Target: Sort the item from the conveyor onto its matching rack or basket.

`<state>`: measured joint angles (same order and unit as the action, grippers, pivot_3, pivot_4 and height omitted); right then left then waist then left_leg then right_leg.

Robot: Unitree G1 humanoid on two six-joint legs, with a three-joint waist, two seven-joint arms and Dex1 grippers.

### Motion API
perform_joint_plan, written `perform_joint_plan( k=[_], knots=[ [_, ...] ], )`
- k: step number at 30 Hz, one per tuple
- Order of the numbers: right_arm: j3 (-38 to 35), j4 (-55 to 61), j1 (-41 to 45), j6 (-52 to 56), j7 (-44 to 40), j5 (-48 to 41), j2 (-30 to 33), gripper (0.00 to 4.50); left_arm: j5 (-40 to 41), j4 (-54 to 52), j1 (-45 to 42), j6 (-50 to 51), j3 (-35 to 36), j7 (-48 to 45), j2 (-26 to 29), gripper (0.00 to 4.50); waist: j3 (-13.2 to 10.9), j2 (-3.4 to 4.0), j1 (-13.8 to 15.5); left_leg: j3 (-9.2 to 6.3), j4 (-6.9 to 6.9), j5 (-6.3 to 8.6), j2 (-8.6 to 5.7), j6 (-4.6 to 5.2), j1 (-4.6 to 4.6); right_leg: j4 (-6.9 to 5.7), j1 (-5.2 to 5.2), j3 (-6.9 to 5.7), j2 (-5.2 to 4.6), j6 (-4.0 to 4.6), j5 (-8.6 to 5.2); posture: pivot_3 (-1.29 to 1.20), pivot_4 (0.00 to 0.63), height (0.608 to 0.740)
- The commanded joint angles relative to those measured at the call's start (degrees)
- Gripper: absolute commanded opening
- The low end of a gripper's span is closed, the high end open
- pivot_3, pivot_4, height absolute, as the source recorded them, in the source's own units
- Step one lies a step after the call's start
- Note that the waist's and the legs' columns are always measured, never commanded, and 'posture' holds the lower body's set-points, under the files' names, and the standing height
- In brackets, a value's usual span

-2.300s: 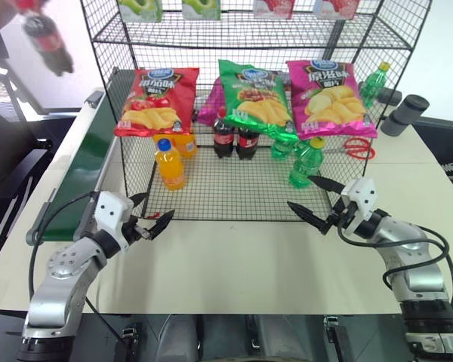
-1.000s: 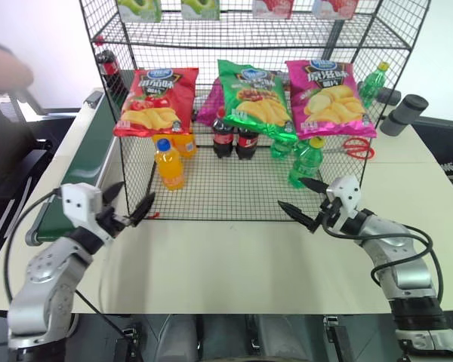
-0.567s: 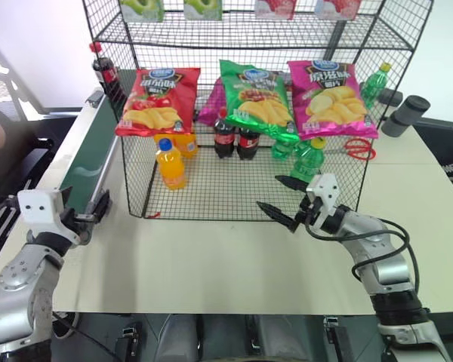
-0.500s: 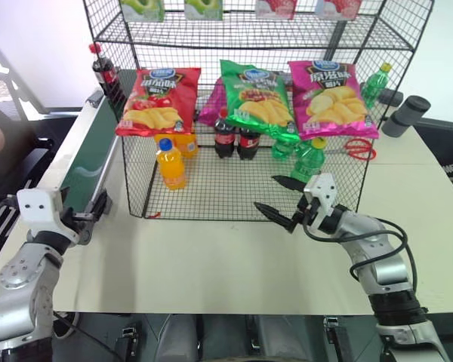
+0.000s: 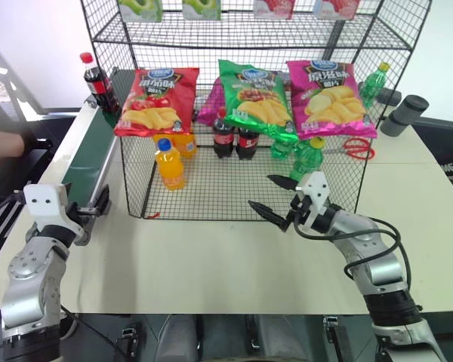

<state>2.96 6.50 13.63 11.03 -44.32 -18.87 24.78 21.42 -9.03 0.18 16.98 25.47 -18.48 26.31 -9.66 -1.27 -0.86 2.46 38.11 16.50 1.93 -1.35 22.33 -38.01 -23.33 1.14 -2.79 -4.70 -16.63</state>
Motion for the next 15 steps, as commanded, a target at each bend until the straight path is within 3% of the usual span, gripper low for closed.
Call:
perform_joint_plan(
  k=[1, 6, 15],
  knots=[
    [-1.39, 2.30, 1.15, 1.85, -0.34, -2.36, 0.09, 4.47, -0.39, -0.53, -0.42, -1.53, 0.23, 0.05, 0.02, 4.50, 0.00, 0.00, 0.02, -0.01, 0.00, 0.00, 0.00, 0.00, 0.00, 0.00, 0.00, -0.01, 0.00, 0.00, 0.00, 0.00, 0.150, 0.734],
    [0.03, 2.85, 0.47, 2.46, -0.56, 0.43, 2.36, 4.47, -0.44, -0.57, -0.35, -1.77, 0.19, -0.08, -0.23, 4.50, 0.00, -0.01, 0.04, 0.00, 0.00, 0.00, -0.01, 0.00, 0.01, 0.00, 0.00, -0.01, -0.03, 0.00, 0.00, 0.00, 0.150, 0.734],
    [-0.37, 3.61, 0.94, -0.51, 2.60, 2.61, 0.68, 4.47, -1.14, 0.13, -0.67, -2.66, 0.10, -0.03, -0.28, 4.50, 0.00, -0.01, -0.01, -0.01, 0.00, 0.00, -0.01, 0.00, 0.01, 0.00, 0.00, -0.01, -0.03, 0.00, 0.00, 0.00, 0.150, 0.734]
  ],
)
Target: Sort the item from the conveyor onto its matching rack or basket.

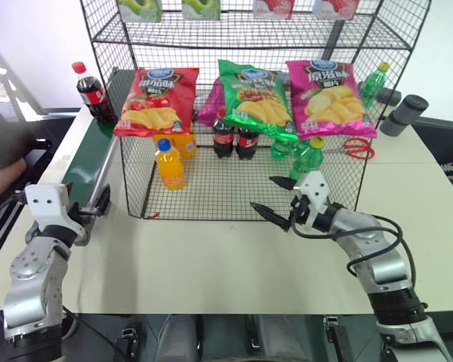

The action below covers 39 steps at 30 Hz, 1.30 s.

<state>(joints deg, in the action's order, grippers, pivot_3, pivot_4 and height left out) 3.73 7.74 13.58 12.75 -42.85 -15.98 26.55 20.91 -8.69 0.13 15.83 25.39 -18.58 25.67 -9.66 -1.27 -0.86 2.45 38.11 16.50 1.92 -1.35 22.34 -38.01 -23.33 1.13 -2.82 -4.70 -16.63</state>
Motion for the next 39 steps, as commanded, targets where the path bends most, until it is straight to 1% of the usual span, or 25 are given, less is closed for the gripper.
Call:
perform_joint_plan(
  k=[1, 5, 6, 9, 18, 28, 34, 39],
  knots=[
    [-1.22, 2.21, 1.14, -2.79, 1.61, -0.05, -1.46, 4.47, -0.71, -0.03, -0.69, -1.66, 0.16, 0.09, 0.33, 4.50, 0.00, 0.00, -0.01, 0.00, 0.00, 0.00, 0.00, 0.00, 0.00, 0.00, 0.00, 0.00, 0.00, 0.00, 0.00, 0.00, 0.150, 0.734],
    [-0.64, 1.68, 1.15, -3.06, 0.76, -0.18, -1.25, 4.47, -0.95, 0.34, -0.97, -1.98, 0.00, 0.21, 0.14, 4.50, 0.00, 0.00, 0.02, 0.00, 0.00, 0.00, 0.00, 0.00, 0.00, 0.00, 0.00, 0.00, 0.00, 0.00, 0.00, 0.00, 0.150, 0.734],
    [-0.55, 1.74, 1.18, -1.51, -1.29, -2.36, -1.00, 4.47, -1.02, 0.47, -1.02, -2.11, -0.01, 0.23, 0.13, 4.50, 0.00, 0.00, 0.02, 0.00, 0.00, 0.00, 0.00, 0.00, 0.00, 0.00, 0.00, 0.00, 0.00, 0.00, 0.00, 0.00, 0.150, 0.734],
    [-0.47, 2.02, 1.18, 0.20, -4.04, -4.79, -0.65, 4.47, -1.41, 1.17, -1.42, -2.75, 0.13, 0.69, -0.09, 4.50, 0.00, 0.00, 0.00, 0.00, 0.00, 0.00, 0.00, 0.00, 0.00, 0.00, 0.00, -0.01, 0.00, 0.00, 0.00, 0.00, 0.150, 0.734],
    [0.94, 6.05, -0.43, 3.45, -5.88, -7.42, -1.39, 4.47, -2.23, 2.30, -2.39, -3.68, 0.52, 1.70, -0.39, 4.50, 0.00, 0.00, 0.02, -0.01, 0.00, 0.00, 0.00, 0.00, 0.00, 0.00, 0.00, -0.01, 0.00, 0.00, 0.00, 0.00, 0.150, 0.734],
    [2.69, 5.87, -0.55, 2.75, -4.85, -5.56, -2.41, 4.47, -2.90, 3.63, -3.00, -4.86, 1.39, 3.84, -0.41, 4.50, 0.00, 0.00, 0.03, -0.02, 0.00, 0.00, 0.00, 0.00, 0.01, 0.00, 0.00, -0.02, -0.02, 0.00, 0.00, 0.00, 0.150, 0.734],
    [3.05, 5.18, 0.11, 2.06, -4.78, -5.04, -2.86, 4.47, -1.72, 4.43, -4.10, -6.07, 4.82, 6.65, -0.53, 4.50, 0.00, 0.00, -0.06, -0.02, 0.00, 0.00, 0.00, 0.00, 0.01, 0.00, 0.00, -0.02, -0.02, 0.00, 0.00, 0.00, 0.150, 0.734],
    [3.50, 4.79, 0.48, 1.64, -4.76, -4.30, -3.45, 4.47, -1.57, 4.89, -4.68, -5.36, 6.05, 8.71, -0.49, 4.50, 0.00, -0.01, 0.02, -0.02, 0.00, 0.00, -0.01, 0.00, 0.01, 0.01, 0.00, -0.03, -0.04, 0.00, 0.00, 0.00, 0.150, 0.734]
  ],
)
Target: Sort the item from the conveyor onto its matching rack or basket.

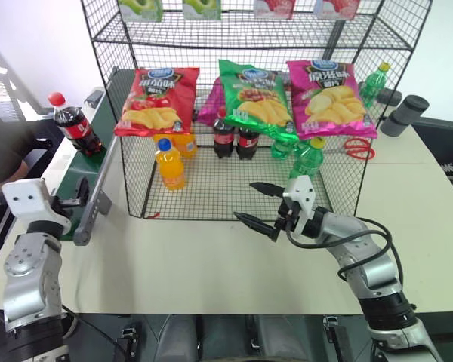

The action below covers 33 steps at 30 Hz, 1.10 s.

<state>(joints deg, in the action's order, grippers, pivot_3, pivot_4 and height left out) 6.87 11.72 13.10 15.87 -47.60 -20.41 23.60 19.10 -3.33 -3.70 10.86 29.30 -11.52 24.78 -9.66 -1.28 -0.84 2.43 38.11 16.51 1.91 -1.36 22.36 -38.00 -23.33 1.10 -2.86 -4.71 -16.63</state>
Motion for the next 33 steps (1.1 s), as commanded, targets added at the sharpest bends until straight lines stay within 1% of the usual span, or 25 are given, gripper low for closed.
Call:
perform_joint_plan(
  k=[1, 8, 16, 33],
  knots=[
    [0.45, 0.74, 1.03, -1.58, 0.00, 0.27, -0.59, 4.47, 0.48, -0.31, -0.97, -0.20, 2.41, 1.96, 0.41, 4.50, 0.00, 0.00, 0.00, 0.00, 0.00, 0.00, 0.00, 0.00, 0.00, 0.00, 0.00, 0.00, 0.00, 0.00, 0.00, 0.00, 0.150, 0.734],
    [0.69, 0.52, 1.56, -1.85, 0.12, 0.65, -1.00, 4.47, 3.01, 0.21, -2.00, -0.22, 3.70, 2.19, 0.48, 4.50, 0.00, 0.00, 0.01, 0.00, 0.00, 0.00, 0.00, 0.00, 0.01, 0.00, 0.00, -0.01, -0.01, 0.00, 0.00, 0.00, 0.150, 0.734],
    [0.79, 0.14, 2.05, -2.19, 0.17, 0.96, -1.35, 4.47, 1.45, 1.15, -2.12, -0.72, 2.78, 2.02, 1.80, 4.50, 0.00, -0.01, -0.03, -0.01, 0.00, 0.00, 0.00, 0.00, 0.00, 0.00, -0.01, -0.02, -0.01, 0.00, 0.00, 0.00, 0.150, 0.734],
    [1.48, 1.27, 1.27, -1.79, 0.31, 0.69, -1.55, 4.47, 1.51, 1.04, -2.08, -0.99, 3.12, 1.72, 2.10, 4.50, 0.00, -0.01, -0.04, -0.01, 0.00, 0.00, 0.00, 0.00, 0.00, 0.00, -0.01, -0.02, -0.03, 0.00, 0.00, 0.00, 0.150, 0.734]
  ],
)
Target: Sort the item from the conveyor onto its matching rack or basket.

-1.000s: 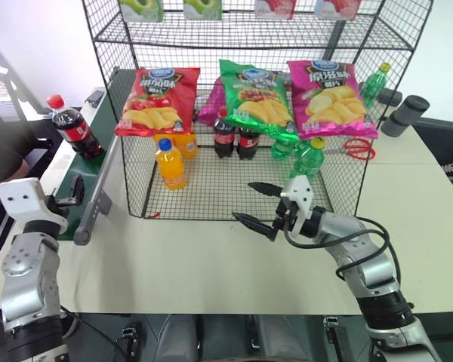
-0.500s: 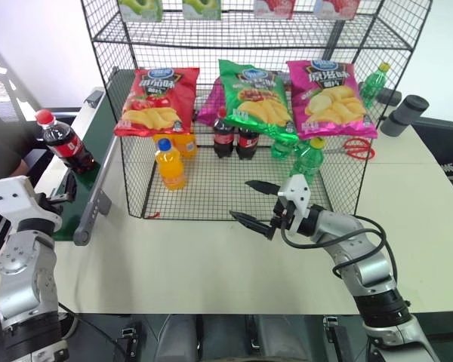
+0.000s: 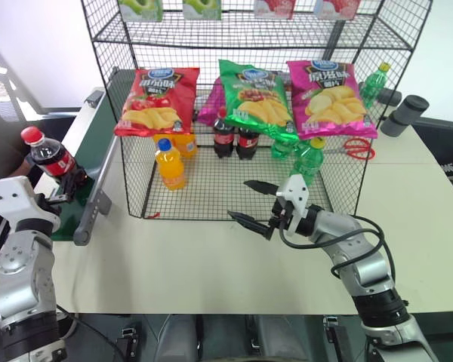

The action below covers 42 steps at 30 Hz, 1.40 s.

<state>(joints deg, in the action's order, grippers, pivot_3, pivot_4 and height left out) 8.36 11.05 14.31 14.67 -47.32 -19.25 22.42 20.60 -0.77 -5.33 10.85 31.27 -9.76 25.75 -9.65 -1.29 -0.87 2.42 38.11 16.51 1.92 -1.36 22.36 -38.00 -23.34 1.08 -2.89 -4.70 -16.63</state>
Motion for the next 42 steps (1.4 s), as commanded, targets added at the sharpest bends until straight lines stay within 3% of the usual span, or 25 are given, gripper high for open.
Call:
perform_joint_plan(
  k=[1, 14, 15, 18, 25, 28, 36, 40, 42],
  knots=[
    [0.05, 1.97, 0.03, -0.58, 0.02, -0.50, -0.38, 4.47, 0.06, -1.60, -0.39, -1.00, 1.26, -0.05, 1.15, 4.50, 0.00, 0.00, 0.00, 0.00, 0.00, 0.00, 0.00, 0.00, 0.00, 0.00, 0.00, 0.00, 0.00, 0.00, 0.00, 0.00, 0.150, 0.734],
    [0.43, 1.76, 0.24, -0.56, -0.16, -0.63, -0.46, 4.47, 0.58, -2.21, 0.00, -2.23, 1.92, -0.42, 0.90, 4.50, 0.00, 0.00, 0.00, 0.00, 0.00, 0.00, 0.00, 0.00, 0.00, 0.00, 0.00, 0.00, -0.02, 0.00, 0.00, 0.00, 0.150, 0.734],
    [0.44, 1.77, 0.23, -0.56, -0.18, -0.62, -0.45, 4.50, 0.75, -2.35, 0.06, -2.29, 2.03, -0.48, 0.84, 3.98, 0.00, 0.00, 0.01, 0.00, 0.00, 0.00, 0.00, 0.00, 0.00, 0.00, 0.00, 0.00, -0.02, 0.00, 0.00, 0.00, 0.150, 0.734],
    [0.46, 1.72, 0.25, -0.58, -0.21, -0.61, -0.47, 4.50, 1.18, -2.84, 0.15, -2.21, 2.24, -0.76, 0.78, 3.05, 0.00, 0.00, 0.01, 0.00, 0.00, 0.00, 0.00, 0.00, 0.01, 0.00, 0.00, 0.00, -0.03, 0.01, 0.00, 0.00, 0.150, 0.734],
    [0.65, 1.57, 0.46, -0.69, -0.20, -0.46, -0.53, 4.50, 6.09, -8.13, -1.78, -2.53, 4.06, -3.01, 1.96, 3.05, -0.02, -0.14, 0.06, -0.02, 0.00, 0.00, -0.01, -0.01, 0.07, 0.04, -0.03, -0.03, -0.07, 0.01, 0.00, 0.00, 0.150, 0.734],
    [0.78, 1.42, 1.04, -0.80, -0.26, -0.39, -0.65, 4.50, 12.40, -14.14, -2.77, 0.57, 3.47, -6.50, 3.46, 3.05, -0.02, -0.17, 0.04, -0.04, -0.01, 0.01, -0.01, -0.01, 0.11, 0.08, -0.05, -0.05, -0.09, 0.01, 0.00, 0.00, 0.150, 0.734],
    [1.56, 2.37, 3.54, 0.86, -1.89, -1.85, -0.74, 4.50, 36.34, -30.01, -0.61, 17.92, -1.67, -15.91, 10.31, 3.05, -0.05, -0.18, -0.27, -0.05, -0.08, 0.01, -0.08, -0.02, 0.12, 0.11, -0.06, -0.06, -0.23, 0.03, -0.01, 0.00, 0.150, 0.734],
    [1.87, 3.22, 5.02, 3.77, -3.69, -4.26, -0.65, 4.50, 33.30, -32.62, -1.70, 22.75, -12.25, -19.04, 13.71, 3.05, -0.06, -0.15, -0.22, -0.05, -0.09, 0.00, -0.10, -0.01, 0.09, 0.10, -0.05, -0.07, -0.21, 0.03, -0.01, 0.00, 0.150, 0.734],
    [1.83, 3.87, 5.65, 6.00, -4.12, -6.09, -0.88, 4.50, 32.24, -32.23, -3.18, 22.85, -16.33, -19.93, 12.65, 3.05, -0.06, -0.15, -0.11, -0.05, -0.08, -0.01, -0.13, -0.01, 0.08, 0.09, -0.03, -0.07, -0.18, 0.04, -0.02, 0.00, 0.150, 0.734]
  ],
)
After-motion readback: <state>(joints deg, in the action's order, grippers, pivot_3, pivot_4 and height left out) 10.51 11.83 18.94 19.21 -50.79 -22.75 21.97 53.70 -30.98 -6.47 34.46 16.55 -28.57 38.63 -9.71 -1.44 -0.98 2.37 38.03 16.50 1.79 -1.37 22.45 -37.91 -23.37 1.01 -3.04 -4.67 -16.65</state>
